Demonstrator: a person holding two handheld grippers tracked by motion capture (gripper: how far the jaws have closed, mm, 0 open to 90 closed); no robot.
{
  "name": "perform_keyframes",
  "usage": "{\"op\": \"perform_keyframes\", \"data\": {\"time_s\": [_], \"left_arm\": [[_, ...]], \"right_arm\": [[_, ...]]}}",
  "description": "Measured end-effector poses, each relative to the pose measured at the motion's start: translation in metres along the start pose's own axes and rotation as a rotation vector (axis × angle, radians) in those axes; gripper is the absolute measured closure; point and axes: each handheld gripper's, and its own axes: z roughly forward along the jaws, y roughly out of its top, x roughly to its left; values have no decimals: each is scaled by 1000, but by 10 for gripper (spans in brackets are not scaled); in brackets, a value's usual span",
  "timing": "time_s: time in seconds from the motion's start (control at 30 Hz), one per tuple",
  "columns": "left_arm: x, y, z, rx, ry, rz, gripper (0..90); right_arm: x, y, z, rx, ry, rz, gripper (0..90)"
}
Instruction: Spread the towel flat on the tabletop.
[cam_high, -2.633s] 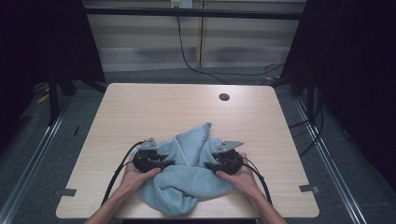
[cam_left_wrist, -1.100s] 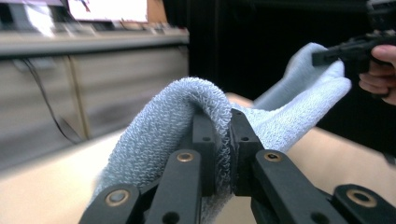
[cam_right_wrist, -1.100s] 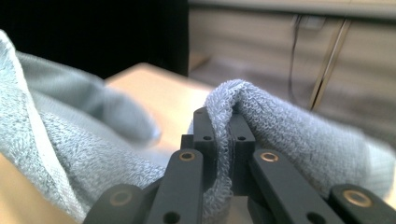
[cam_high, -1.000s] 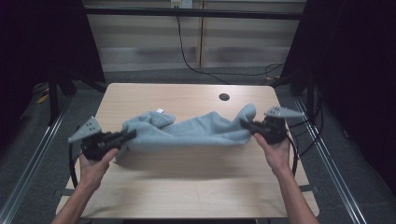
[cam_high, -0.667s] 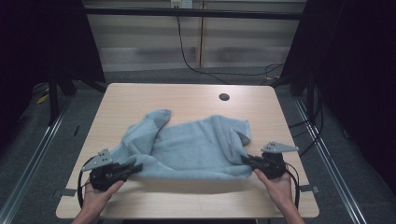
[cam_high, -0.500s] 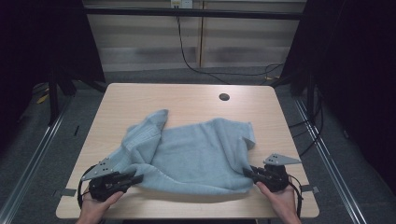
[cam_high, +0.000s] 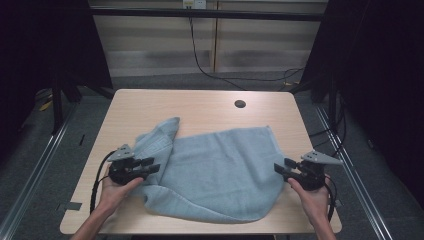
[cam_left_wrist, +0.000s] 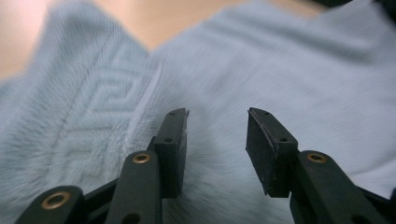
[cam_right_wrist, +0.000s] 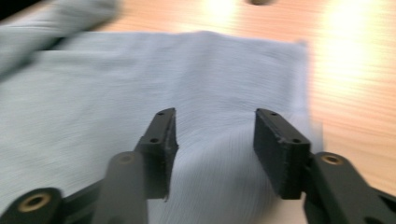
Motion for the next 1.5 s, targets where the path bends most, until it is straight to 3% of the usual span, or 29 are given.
{"op": "perform_keyframes", "data": {"time_s": [0.03, 0.1, 0.23, 0.27, 0.3, 0.37, 0.4, 0.43, 0.47, 0.5, 0.57, 0.67, 0.77, 0.8, 0.97, 1.03, 1.07, 1.13, 1.2, 1.23, 1.27, 1.3, 1.37, 1.4, 1.5], "left_arm": [[2, -7, 11, 77, -8, 5, 631], [2, -10, 12, 71, -10, 23, 639], [4, -14, 4, 80, -14, 9, 711], [3, -17, 3, 72, -19, 6, 711], [3, -18, 1, 70, -22, 3, 724], [0, -21, -3, 71, -25, 5, 735], [0, -21, -3, 71, -25, 5, 743], [-3, -21, -4, 76, -31, 11, 752], [-5, -21, -5, 82, -37, 18, 752], [-8, -21, -6, 80, -39, 23, 769], [-15, -24, -8, 80, -62, 21, 805], [-18, -24, -11, 78, -73, 27, 829], [-24, -24, -14, 66, -106, 28, 877], [-26, -23, -13, 63, -119, 29, 877], [-37, -22, -7, 74, -168, 42, 900], [-42, -22, -6, 83, -183, 59, 900], [-45, -21, -5, 84, -189, 62, 900], [-48, -21, -5, 84, -201, 70, 900], [-49, -22, -5, 84, -224, 51, 900], [-50, -22, -4, 86, -220, 53, 900], [-50, -22, -5, 85, -221, 55, 900], [-50, -22, -5, 83, -225, 52, 900], [-51, -21, -6, 79, -224, 52, 900], [-50, -21, -7, 75, -226, 51, 900], [-48, -20, -8, 64, -231, 29, 900]], "right_arm": [[-8, 0, 10, 40, -8, 4, 440], [-10, -1, 15, 66, -23, 4, 419], [-12, -17, 37, 172, 27, -2, 385], [-12, -17, 37, 172, 27, -2, 385], [-8, -24, 43, 227, 15, -27, 375], [-3, -27, 45, 210, -10, -83, 400], [-3, -27, 45, 210, -10, -83, 400], [0, -27, 46, 205, 14, -88, 622], [0, -27, 46, 205, 14, -88, 622], [0, -26, 47, 197, 34, -86, 740], [3, -16, 55, 202, 36, -98, 846], [1, -3, 61, 168, 49, -90, 851], [8, 38, 69, 66, 80, -104, 852], [8, 38, 69, 66, 80, -104, 852], [31, 95, 91, -8, 130, -164, 852], [46, 115, 115, -18, 164, -179, 852], [46, 115, 115, -18, 164, -179, 852], [52, 117, 133, -5, 179, -167, 852], [54, 112, 152, 28, 173, -159, 845], [54, 103, 166, 51, 183, -133, 804], [54, 103, 166, 51, 183, -133, 804], [53, 96, 173, 64, 202, -105, 708], [53, 94, 172, 65, 201, -105, 705], [53, 93, 164, 46, 199, -109, 619], [49, 95, 144, 8, 208, -104, 554]]}}
